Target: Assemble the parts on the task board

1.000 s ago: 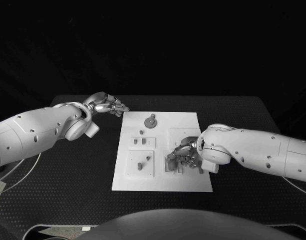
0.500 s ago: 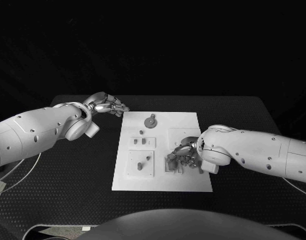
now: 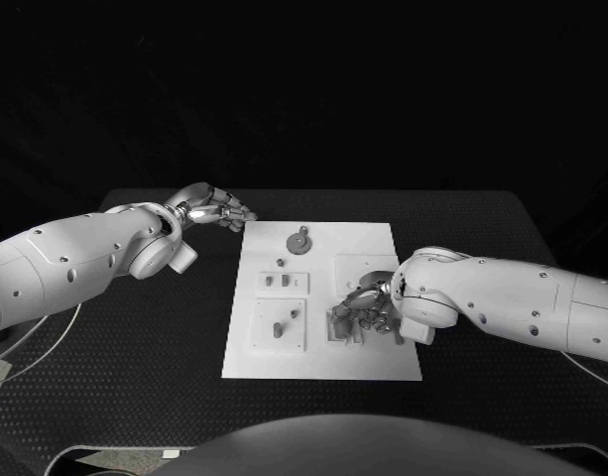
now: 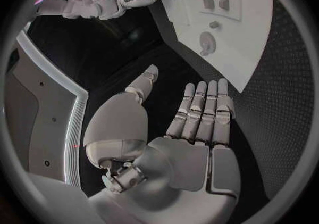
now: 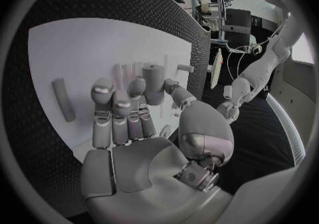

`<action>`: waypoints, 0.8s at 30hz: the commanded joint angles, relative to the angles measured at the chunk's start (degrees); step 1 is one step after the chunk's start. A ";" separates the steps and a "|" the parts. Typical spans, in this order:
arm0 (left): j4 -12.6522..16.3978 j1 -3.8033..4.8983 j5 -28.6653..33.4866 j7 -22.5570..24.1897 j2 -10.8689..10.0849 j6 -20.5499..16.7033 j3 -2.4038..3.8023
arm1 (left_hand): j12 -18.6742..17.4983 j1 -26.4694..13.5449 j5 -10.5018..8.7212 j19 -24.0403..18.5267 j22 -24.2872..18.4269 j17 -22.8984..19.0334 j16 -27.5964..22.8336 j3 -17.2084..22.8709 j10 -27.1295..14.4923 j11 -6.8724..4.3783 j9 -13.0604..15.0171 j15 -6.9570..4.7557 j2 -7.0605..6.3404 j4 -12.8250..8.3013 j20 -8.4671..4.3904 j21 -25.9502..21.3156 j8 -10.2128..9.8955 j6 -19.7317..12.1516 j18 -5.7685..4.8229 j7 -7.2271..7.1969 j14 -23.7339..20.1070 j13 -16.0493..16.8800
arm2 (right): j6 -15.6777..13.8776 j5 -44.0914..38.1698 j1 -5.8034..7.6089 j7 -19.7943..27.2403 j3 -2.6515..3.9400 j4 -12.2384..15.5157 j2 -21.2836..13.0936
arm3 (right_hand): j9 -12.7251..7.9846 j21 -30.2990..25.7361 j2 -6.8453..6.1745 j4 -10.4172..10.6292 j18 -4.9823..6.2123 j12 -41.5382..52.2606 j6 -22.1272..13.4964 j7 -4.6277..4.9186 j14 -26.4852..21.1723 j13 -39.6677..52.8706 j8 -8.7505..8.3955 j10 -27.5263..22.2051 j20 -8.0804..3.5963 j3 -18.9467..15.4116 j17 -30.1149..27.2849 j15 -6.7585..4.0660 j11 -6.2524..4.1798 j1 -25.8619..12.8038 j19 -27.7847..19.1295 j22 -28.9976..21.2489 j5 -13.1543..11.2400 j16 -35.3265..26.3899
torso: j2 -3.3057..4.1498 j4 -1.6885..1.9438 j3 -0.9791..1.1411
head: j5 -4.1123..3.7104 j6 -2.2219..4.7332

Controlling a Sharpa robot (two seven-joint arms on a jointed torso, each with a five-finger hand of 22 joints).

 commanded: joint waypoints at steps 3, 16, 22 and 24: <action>0.08 0.06 0.37 0.33 0.07 0.38 0.06 | -0.29 -0.42 0.06 -0.26 -0.08 0.10 -0.40 -0.39 -0.43 0.12 -0.11 -0.02 0.07 -0.17 0.08 0.32 0.00 -0.57 0.65 0.95 -0.51 -0.09 | 0.13 -0.19 -0.14 1.39 0.01 0.34 0.23 | -0.10 -0.48 -4.29 0.20 4.74 -0.03 -0.58 0.45 -0.20 0.11 -0.39 -0.77 -0.26 3.84 0.20 -0.23 0.09 -1.56 -0.18 0.65 0.05 -0.35 | 0.02 0.02 0.00 | 0.03 0.00; 0.12 0.06 0.37 0.30 0.05 0.32 0.06 | -0.28 -0.37 0.06 -0.31 -0.19 0.14 -0.47 -0.40 -0.56 0.17 -0.28 0.06 0.01 -0.33 0.14 0.36 -0.37 -1.32 0.70 1.24 -0.61 -0.23 | -0.20 -0.20 -0.17 1.92 0.01 0.71 0.05 | 0.00 -0.62 -7.73 2.56 4.74 0.10 -0.99 0.62 -0.48 0.23 -0.66 -1.23 -0.44 4.37 0.40 -0.11 0.20 -1.84 -0.33 0.73 -0.02 -0.45 | 0.00 0.04 0.00 | 0.02 0.00; 0.07 0.06 0.36 0.28 0.06 0.32 0.06 | -0.27 -0.37 0.06 -0.31 -0.21 0.15 -0.48 -0.40 -0.57 0.18 -0.30 0.07 0.01 -0.35 0.15 0.37 -0.41 -1.42 0.71 1.29 -0.62 -0.25 | 1.11 -0.16 -0.18 2.20 0.01 0.50 0.03 | 0.05 -0.66 -8.12 3.04 4.74 0.11 -1.05 0.64 -0.56 0.23 -0.69 -1.34 -0.45 4.46 0.44 -0.09 0.23 -1.84 -0.39 0.74 -0.04 -0.48 | 0.00 0.01 0.00 | -0.04 0.00; 0.07 0.06 0.36 0.28 0.07 0.37 0.06 | -0.27 -0.36 0.06 -0.30 -0.21 0.16 -0.48 -0.39 -0.57 0.18 -0.30 0.07 0.02 -0.35 0.15 0.37 -0.42 -1.43 0.72 1.29 -0.61 -0.26 | 1.18 -0.16 -0.18 2.10 0.01 0.46 0.02 | 0.05 -0.67 -8.20 3.10 4.74 0.10 -1.07 0.65 -0.59 0.23 -0.70 -1.37 -0.45 4.47 0.45 -0.08 0.24 -1.82 -0.41 0.74 -0.04 -0.49 | 0.02 0.01 0.00 | 0.02 0.00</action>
